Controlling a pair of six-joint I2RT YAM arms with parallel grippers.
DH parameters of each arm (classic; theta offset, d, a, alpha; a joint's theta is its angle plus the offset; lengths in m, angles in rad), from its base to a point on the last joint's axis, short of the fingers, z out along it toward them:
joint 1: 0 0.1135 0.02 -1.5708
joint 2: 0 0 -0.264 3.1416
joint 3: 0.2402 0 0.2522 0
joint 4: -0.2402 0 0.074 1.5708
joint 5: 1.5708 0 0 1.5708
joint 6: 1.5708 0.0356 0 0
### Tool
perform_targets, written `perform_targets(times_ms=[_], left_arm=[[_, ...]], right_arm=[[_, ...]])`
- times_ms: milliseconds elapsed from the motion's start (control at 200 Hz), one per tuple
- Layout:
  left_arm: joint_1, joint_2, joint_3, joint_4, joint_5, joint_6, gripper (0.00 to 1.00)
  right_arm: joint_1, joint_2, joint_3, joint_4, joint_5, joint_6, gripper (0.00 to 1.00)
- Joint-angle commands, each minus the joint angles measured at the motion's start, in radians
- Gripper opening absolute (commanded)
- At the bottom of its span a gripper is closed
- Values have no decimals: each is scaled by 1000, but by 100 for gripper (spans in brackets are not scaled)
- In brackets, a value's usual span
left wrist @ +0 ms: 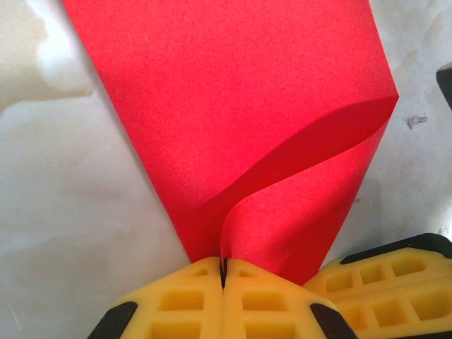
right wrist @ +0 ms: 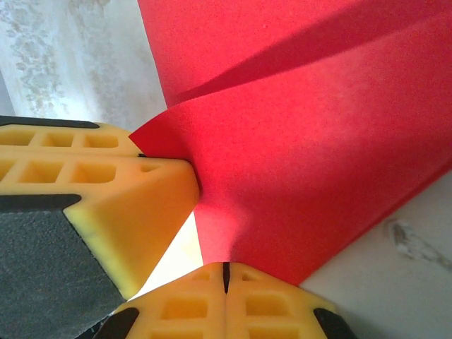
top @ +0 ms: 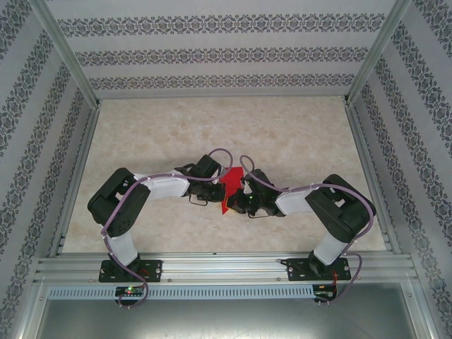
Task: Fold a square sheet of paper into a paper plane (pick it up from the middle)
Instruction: Third fold the triangle at the center of the table.
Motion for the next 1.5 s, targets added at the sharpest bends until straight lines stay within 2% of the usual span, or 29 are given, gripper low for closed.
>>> perform_targets(times_ms=[0,95,195,355,580,714,889,964,1124,1284,1389,1494], left_arm=[[7,47,-14,-112,-59,19,1],[7,47,-14,-112,-58,20,1],[7,47,-12,-113,-56,20,1],[7,49,-15,-109,-52,19,1],[7,50,-14,-109,-52,20,1],[7,49,-13,-118,-55,24,0],[7,50,-12,-121,-56,27,0],[7,50,-10,-123,-56,28,1],[7,45,-12,-121,-54,28,1],[8,45,-12,-127,-56,30,0],[7,44,-13,-131,-59,32,0],[7,45,-11,-138,-61,40,0]], right_arm=[[-3,-34,0,-70,43,-8,0],[-24,-104,18,-75,20,-22,0],[-55,-146,40,-143,50,-73,0],[-86,-62,58,-83,-6,-65,0],[-88,56,10,-29,40,-19,0],[-93,7,10,-3,5,6,0],[-121,-105,89,-155,29,-80,0],[-149,-88,93,-156,20,-94,0],[-166,19,73,-39,-42,-46,0],[-165,88,58,-109,35,-14,0],[-167,62,44,-50,13,-13,0],[-169,-17,87,-124,16,-49,0]])
